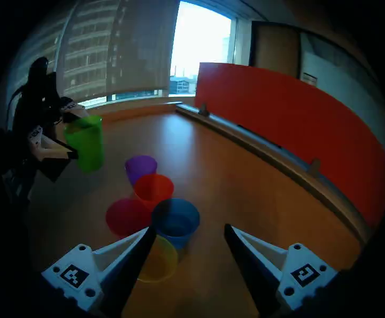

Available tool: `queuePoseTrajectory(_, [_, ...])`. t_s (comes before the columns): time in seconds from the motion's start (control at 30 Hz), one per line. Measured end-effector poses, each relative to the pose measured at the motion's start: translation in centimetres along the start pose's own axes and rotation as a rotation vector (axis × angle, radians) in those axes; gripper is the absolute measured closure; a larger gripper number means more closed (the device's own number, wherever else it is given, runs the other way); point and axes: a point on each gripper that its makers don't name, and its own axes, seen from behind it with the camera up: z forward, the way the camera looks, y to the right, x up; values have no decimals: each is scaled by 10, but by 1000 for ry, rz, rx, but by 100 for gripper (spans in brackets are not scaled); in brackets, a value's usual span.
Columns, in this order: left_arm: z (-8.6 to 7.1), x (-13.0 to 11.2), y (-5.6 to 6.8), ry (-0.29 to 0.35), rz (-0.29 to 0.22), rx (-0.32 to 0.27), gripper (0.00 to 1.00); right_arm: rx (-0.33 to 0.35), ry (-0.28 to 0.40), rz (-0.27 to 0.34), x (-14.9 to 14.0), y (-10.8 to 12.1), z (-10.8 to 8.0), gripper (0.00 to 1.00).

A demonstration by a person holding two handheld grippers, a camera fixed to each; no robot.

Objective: Pour water

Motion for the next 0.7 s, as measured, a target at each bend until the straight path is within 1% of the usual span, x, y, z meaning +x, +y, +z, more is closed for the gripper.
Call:
queuePoseTrajectory(0.4, [-7, 1, -2, 10, 5, 17, 16, 30, -31, -11, -4, -7, 16, 0])
queuePoseTrajectory(0.7, [-11, 2, 1, 19, 10, 17, 17, 45, -60, -19, -8, -11, 28, 0])
